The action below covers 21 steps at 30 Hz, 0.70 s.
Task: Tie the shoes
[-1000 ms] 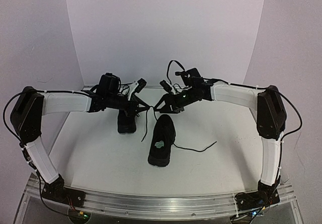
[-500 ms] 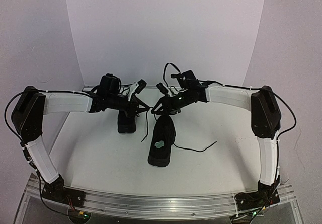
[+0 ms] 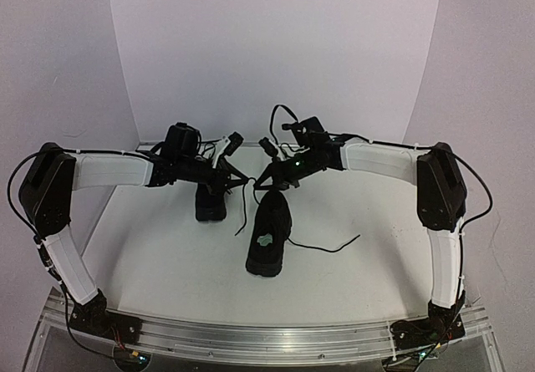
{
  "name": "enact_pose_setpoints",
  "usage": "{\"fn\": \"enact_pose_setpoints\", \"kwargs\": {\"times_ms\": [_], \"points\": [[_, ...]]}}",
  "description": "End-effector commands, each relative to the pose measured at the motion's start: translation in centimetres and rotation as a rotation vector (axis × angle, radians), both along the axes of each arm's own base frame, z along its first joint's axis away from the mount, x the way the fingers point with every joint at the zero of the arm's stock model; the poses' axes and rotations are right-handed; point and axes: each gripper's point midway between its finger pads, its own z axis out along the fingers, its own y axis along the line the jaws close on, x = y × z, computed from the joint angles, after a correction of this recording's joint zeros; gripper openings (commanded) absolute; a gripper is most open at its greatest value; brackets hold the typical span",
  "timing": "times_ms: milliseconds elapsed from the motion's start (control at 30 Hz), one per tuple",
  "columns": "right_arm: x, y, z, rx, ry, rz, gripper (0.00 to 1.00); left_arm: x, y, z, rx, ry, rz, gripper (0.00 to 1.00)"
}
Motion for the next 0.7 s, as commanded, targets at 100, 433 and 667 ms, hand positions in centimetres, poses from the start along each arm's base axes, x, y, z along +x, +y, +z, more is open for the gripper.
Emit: {"fn": "enact_pose_setpoints", "kwargs": {"times_ms": [100, 433, 667], "points": [[0.6, -0.1, 3.7, 0.028, -0.09, -0.045, 0.0, -0.4, 0.3, 0.3, 0.002, -0.017, -0.024, 0.0], [0.6, -0.7, 4.2, 0.018, -0.106, -0.067, 0.0, -0.7, 0.1, -3.1, 0.055, 0.022, -0.043, 0.05], [0.2, -1.4, 4.1, 0.001, -0.108, -0.085, 0.0, -0.7, -1.3, -4.2, 0.046, 0.02, -0.053, 0.2]]}}
